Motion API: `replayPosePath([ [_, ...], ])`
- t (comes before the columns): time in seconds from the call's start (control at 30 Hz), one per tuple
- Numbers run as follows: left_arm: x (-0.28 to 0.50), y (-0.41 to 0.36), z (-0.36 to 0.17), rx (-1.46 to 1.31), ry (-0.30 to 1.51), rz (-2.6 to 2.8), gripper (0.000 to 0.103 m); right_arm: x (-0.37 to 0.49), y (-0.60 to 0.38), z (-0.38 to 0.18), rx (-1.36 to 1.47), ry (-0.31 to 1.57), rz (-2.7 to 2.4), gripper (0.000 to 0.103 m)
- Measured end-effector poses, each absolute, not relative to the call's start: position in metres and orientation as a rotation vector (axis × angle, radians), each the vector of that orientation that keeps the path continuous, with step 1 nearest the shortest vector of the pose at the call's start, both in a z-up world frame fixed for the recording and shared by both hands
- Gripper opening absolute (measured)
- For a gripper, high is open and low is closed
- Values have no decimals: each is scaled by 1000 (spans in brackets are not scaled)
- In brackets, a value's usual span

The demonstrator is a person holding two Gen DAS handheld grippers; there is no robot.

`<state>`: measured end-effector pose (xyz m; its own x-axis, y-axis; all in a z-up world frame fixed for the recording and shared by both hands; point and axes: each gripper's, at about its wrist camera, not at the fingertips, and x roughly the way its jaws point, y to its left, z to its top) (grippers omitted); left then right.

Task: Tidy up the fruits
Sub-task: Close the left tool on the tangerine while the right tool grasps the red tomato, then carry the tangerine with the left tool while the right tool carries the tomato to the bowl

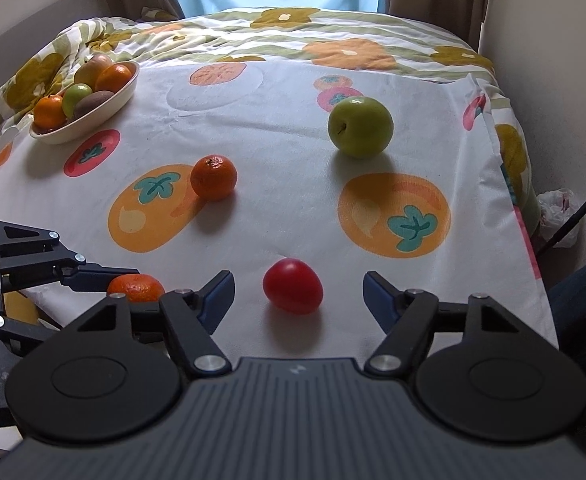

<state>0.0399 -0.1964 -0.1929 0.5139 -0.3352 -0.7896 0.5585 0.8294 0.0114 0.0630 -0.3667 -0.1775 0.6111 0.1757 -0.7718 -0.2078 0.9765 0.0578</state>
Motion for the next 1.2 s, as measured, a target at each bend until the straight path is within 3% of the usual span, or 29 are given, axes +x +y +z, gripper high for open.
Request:
replayPosePath([
  [0.47, 42, -175, -192, 283, 875, -467, 42, 67, -356, -188, -67, 905, 231, 72],
  [0.53, 42, -172, -192, 278, 873, -459, 42, 68, -355, -190, -72, 908, 228, 66],
  [0.6, 42, -170, -191, 275, 872, -450, 42, 69, -355, -192, -76, 916, 224, 49],
  [1.2, 39, -133, -130, 193, 766, -277, 42, 70, -327, -131, -99, 795, 323, 49],
])
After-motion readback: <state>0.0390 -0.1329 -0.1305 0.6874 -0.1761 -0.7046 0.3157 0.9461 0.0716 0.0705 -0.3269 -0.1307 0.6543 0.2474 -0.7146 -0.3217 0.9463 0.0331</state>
